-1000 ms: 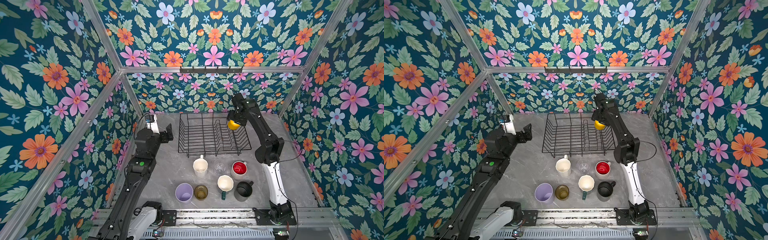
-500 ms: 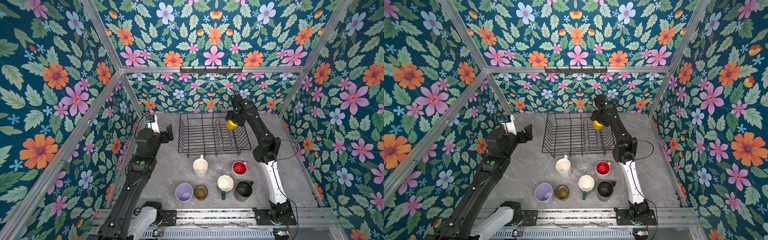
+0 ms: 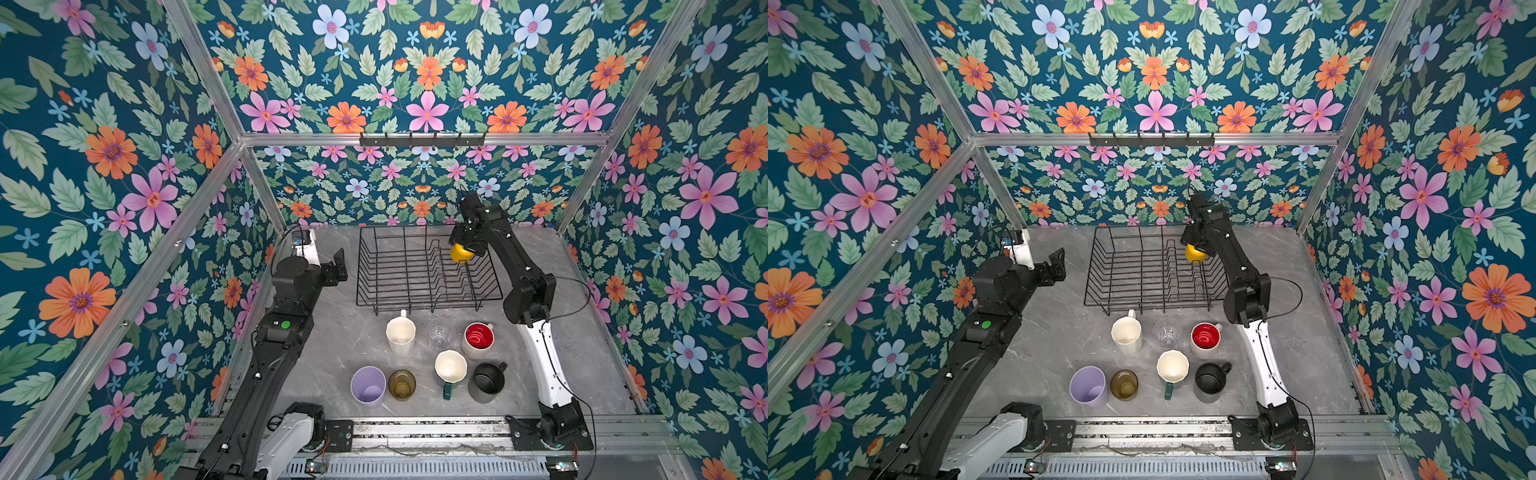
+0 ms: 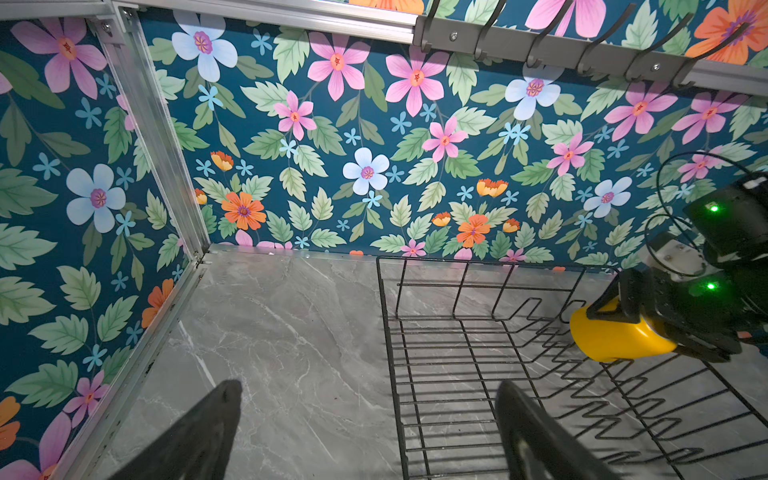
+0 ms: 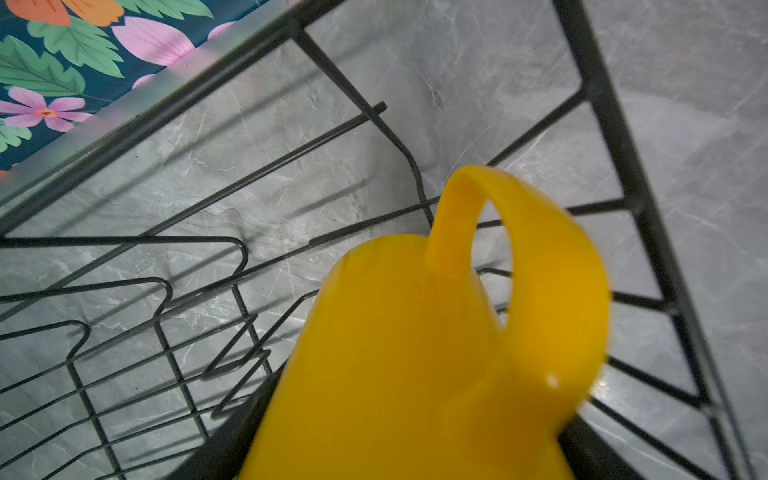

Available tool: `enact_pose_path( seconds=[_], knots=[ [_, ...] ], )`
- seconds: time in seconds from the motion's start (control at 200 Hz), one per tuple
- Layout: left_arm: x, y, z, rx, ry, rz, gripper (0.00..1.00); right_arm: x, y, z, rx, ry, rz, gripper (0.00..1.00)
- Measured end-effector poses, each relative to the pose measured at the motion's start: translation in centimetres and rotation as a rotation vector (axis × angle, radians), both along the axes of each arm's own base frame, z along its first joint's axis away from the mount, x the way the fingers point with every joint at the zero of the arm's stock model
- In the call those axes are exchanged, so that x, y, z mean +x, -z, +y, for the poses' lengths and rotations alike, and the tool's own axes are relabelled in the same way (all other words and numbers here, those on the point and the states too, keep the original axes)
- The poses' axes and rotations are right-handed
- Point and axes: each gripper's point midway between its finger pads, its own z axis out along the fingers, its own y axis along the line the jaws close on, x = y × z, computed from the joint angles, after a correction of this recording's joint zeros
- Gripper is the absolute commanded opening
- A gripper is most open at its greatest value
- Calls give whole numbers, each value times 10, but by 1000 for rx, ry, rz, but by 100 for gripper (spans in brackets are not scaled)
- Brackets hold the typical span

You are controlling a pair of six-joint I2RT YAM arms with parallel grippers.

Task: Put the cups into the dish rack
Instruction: 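Lower the yellow mug upright into the rack and open the right gripper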

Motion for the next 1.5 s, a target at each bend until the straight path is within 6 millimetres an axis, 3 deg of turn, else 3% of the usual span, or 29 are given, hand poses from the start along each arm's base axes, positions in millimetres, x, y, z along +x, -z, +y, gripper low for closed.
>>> enact_pose_path(
  seconds=[0.655,1.185,1.505],
  knots=[
    [2,3,0,1,0,8,97,-1,16,0,-16,-10,26,79],
    [2,4,0,2,0,12,97,-4,20,-1,-20,-15,37,87],
    [2,4,0,2,0,12,97,-4,-22,-1,-1,-21,-42,87]
  ],
)
